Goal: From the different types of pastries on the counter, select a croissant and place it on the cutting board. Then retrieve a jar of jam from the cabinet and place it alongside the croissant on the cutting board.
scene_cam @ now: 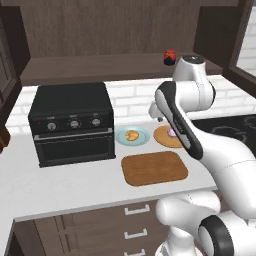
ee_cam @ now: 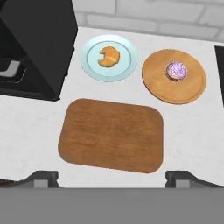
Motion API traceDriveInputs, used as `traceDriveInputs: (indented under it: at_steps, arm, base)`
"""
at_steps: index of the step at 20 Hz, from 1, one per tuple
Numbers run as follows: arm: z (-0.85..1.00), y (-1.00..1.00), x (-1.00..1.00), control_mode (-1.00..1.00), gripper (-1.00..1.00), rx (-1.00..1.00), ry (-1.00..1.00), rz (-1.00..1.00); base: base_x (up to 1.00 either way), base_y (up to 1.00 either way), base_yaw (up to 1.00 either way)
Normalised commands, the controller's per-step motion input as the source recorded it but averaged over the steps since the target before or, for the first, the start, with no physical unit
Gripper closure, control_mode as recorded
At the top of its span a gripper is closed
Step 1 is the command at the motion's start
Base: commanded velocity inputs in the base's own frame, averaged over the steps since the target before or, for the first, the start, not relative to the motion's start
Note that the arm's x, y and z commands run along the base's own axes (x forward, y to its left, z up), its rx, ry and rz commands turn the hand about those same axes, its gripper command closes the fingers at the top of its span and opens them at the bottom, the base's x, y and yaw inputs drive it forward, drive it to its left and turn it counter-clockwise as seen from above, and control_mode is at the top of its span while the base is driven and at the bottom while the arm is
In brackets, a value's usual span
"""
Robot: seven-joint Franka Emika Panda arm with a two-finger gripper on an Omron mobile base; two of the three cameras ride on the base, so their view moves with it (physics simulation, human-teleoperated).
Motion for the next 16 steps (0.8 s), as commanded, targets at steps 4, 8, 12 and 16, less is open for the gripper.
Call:
traceDriveInputs:
  at_steps: [4, 8, 12, 16]
  arm:
    - [0.00, -0.26, -0.10, -1.00, -1.00, 0.00, -0.23, 0.00]
    - [0.07, -0.23, 0.22, -1.00, -1.00, 0.00, -0.24, 0.00]
    - [0.25, -0.02, 0.89, -1.00, -1.00, 0.01, -0.17, -0.02]
    - [0.62, -0.09, 0.78, -1.00, -1.00, 0.06, 0.00, -0.04]
  base:
    - [0.00, 0.00, 0.00]
    - [0.00, 0.00, 0.00]
    - [0.00, 0.00, 0.00]
    - [0.00, 0.00, 0.00]
